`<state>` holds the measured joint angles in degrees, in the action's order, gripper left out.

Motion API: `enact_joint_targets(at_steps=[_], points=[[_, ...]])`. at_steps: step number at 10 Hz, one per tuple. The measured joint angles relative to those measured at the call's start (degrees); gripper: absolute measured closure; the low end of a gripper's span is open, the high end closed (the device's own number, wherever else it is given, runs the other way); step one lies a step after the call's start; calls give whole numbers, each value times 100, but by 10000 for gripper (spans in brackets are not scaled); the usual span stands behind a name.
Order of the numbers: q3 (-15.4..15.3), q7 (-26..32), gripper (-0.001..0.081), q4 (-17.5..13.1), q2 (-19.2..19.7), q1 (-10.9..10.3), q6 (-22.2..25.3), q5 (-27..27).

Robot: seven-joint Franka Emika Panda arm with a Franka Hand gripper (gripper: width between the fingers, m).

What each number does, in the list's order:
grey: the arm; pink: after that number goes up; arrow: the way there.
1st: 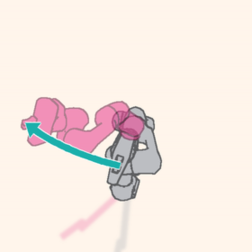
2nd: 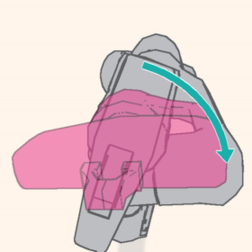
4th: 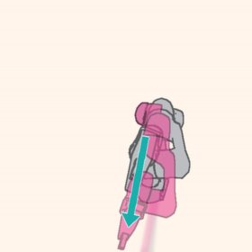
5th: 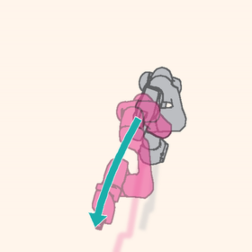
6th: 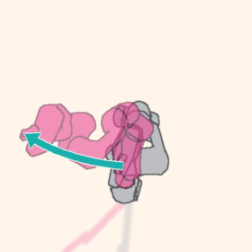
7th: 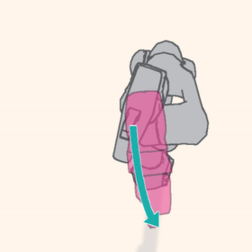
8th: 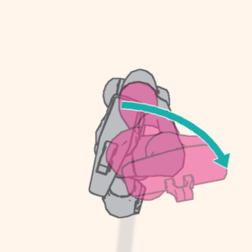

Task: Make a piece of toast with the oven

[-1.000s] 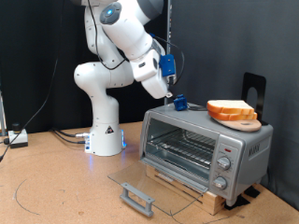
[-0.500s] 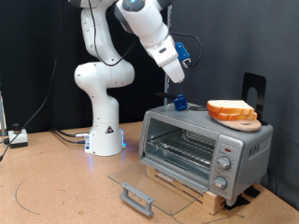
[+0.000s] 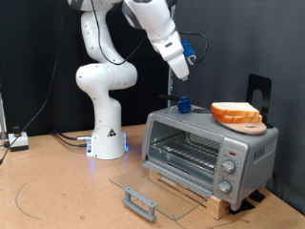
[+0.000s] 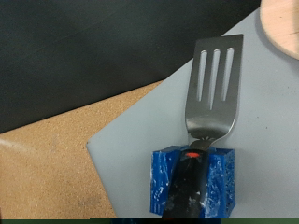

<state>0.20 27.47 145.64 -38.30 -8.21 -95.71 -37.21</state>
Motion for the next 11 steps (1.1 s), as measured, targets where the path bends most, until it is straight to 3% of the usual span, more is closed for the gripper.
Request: enact_joint_targets(at_steps=[4, 6, 8, 11], points=[[-592, -732, -3, 526, -1084, 69, -506, 128], [-848, -1111, -3, 875, -1718, 269, -790, 170], [-890, -1056, -3, 907, -1718, 264, -912, 163], [-1216, -691, -3, 1251, -2043, 238, -1573, 167]])
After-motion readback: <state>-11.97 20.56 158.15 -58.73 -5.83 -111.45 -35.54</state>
